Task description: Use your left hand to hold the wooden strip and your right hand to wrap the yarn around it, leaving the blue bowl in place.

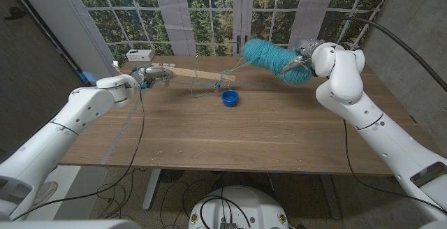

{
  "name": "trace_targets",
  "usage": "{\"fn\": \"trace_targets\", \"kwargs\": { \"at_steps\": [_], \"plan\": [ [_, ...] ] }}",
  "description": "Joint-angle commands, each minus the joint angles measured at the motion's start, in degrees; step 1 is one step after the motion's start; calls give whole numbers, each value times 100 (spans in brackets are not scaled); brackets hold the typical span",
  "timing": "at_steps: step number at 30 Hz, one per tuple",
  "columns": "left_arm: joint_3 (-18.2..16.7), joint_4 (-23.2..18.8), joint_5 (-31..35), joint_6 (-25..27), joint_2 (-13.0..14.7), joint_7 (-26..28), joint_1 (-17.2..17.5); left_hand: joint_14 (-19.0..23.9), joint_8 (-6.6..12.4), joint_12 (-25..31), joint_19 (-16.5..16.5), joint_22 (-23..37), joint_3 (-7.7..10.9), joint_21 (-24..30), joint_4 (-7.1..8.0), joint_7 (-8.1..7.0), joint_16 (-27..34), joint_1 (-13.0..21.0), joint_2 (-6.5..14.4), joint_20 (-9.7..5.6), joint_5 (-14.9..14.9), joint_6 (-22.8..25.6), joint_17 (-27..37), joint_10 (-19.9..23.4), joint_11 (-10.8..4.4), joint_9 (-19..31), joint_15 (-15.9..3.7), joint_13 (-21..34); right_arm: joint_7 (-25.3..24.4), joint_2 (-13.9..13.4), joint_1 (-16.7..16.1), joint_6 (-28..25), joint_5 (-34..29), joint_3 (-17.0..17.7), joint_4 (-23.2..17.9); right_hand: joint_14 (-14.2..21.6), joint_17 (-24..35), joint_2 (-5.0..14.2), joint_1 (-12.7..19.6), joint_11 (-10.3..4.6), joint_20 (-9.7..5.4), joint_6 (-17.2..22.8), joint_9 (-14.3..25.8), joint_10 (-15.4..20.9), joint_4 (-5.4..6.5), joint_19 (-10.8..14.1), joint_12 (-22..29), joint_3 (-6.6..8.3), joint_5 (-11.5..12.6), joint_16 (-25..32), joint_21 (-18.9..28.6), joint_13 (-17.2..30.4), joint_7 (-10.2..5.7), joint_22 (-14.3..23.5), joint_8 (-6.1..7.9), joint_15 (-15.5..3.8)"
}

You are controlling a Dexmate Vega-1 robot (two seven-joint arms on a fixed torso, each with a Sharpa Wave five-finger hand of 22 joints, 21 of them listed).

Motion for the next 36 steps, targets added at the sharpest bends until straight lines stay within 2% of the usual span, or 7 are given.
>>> {"fn": "trace_targets", "kwargs": {
  "at_steps": [1, 15, 20, 24, 28, 32, 36],
  "plan": [
    [112, 134, -96, 426, 163, 69, -80, 879, -17, -26, 387, 5, 627, 19, 581, 49, -65, -63, 154, -722, 100, -183, 16, -131, -33, 17, -844, 50, -803, -209, 188, -335, 1010, -434, 413, 29, 30, 1558, 1558, -520, -339, 953, 23, 610, 17, 64, -15, 29, -14, -16, 28, 1, -909, 15, 28, -728],
    [310, 494, -68, 671, 295, -402, -378, 146, -31, -206, 33, -28, 581, -286, 603, -132, -357, -404, 444, -659, -252, -1237, -8, -825, -81, 102, -1014, 31, -700, -424, 1093, -963, 1912, -1528, 1143, -12, 9, 1635, 1604, -494, -303, 733, 37, 369, 61, 57, -170, 107, -42, -64, 51, -58, -820, 15, -25, -697],
    [698, 512, 317, 937, 634, -929, -751, -275, -53, -253, -260, -6, 222, -452, 626, -323, -297, -579, 253, -561, -807, -2318, 158, -1425, -121, 165, -1025, -37, -954, -504, 1256, -1123, 2226, -1783, 1207, 59, 85, 1612, 1713, -338, -183, 576, 34, 303, -22, 146, -263, 171, -113, 20, 105, -142, -682, 15, -63, -694],
    [982, 444, 736, 949, 824, -1246, -973, -1003, -50, -286, -583, 14, -48, -454, 796, -569, -485, -988, 337, -200, -1317, -3287, 147, -2083, -185, 125, -937, -154, -868, -561, 1547, -1346, 2394, -2117, 1306, -330, 170, 1316, 1394, -276, -44, -271, 12, -356, 68, 107, -581, -102, -354, -39, 113, -198, -693, 8, -209, -555],
    [1257, 457, 1136, 932, 964, -1663, -1206, -2642, 14, -243, -2593, 64, -374, -923, 779, -648, -862, -1266, 501, 860, -1845, -4253, 104, -3150, 40, 17, -149, -294, -790, -621, 1823, -1576, 2595, -2405, 1364, -1162, -49, 1099, 1029, -279, -21, -1234, -25, -1377, 192, -70, -950, -415, -441, -351, 34, -135, -746, 2, -194, -489],
    [1282, 439, 1334, 807, 964, -1707, -1213, -3962, -37, -288, -3945, 40, -765, -1479, 781, -696, -966, -1435, 627, 1384, -1954, -4949, 169, -4079, 252, -37, 429, -455, -577, -671, 2222, -1860, 2703, -2846, 1489, -2007, -447, 897, 797, -312, -5, -2506, -52, -2495, 239, -273, -1484, -718, -372, -387, -83, -138, -770, 6, -189, -373],
    [1401, 431, 1581, 685, 1049, -2020, -1316, -4984, -55, -325, -4694, 43, -1025, -1865, 808, -727, -1093, -1598, 617, 1534, -1983, -5523, 80, -4944, 429, -64, 789, -628, -622, -724, 2434, -1984, 2923, -3084, 1526, -2892, -807, 683, 564, -319, -43, -3789, -83, -3726, 279, -559, -1851, -1107, -158, -362, -273, -245, -686, 10, -165, -273]
  ]
}}
